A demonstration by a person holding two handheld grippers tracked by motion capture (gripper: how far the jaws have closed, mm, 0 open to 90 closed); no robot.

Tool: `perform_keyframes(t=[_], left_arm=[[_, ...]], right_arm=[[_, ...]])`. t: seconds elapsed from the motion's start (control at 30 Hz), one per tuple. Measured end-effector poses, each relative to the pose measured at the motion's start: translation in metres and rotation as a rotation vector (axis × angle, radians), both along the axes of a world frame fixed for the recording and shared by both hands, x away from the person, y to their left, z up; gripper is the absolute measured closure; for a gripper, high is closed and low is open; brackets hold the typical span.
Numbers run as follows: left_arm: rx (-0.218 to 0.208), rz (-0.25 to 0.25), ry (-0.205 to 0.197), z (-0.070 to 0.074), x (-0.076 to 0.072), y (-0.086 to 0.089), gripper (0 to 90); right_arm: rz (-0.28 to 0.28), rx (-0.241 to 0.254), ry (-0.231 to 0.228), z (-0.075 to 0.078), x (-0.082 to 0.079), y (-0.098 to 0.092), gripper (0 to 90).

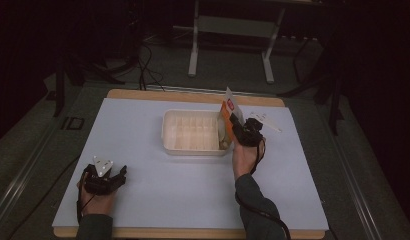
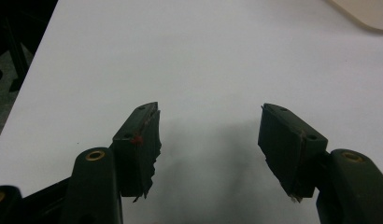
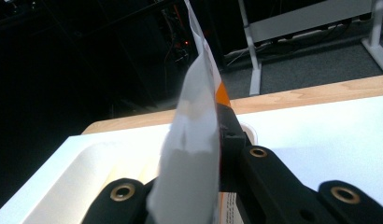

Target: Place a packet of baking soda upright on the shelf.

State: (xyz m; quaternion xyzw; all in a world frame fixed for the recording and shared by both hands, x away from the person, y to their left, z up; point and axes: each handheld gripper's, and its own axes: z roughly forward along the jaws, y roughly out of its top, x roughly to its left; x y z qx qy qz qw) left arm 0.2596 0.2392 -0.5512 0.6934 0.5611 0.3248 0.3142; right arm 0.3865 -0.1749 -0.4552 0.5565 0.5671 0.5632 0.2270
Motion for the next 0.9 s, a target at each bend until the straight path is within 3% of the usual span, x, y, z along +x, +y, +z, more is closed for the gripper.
perform_keyframes(t=[0.57,0.73,0.9], left_arm=[[0.001,0.0,0.002,0.0,0.0,0.0,38.5],[-0.001,0.001,0.003,0.0,0.0,0.0,38.5],[0.0,0.0,0.002,0.0,0.0,0.0,38.5]], right_arm=[[-0.012,0.011,0.011,-0.008,-0.001,-0.005,89.1],[-0.005,-0.004,0.037,-0.012,0.0,-0.005,81.9],[-0.003,-0.009,0.046,-0.02,-0.002,-0.004,65.9]])
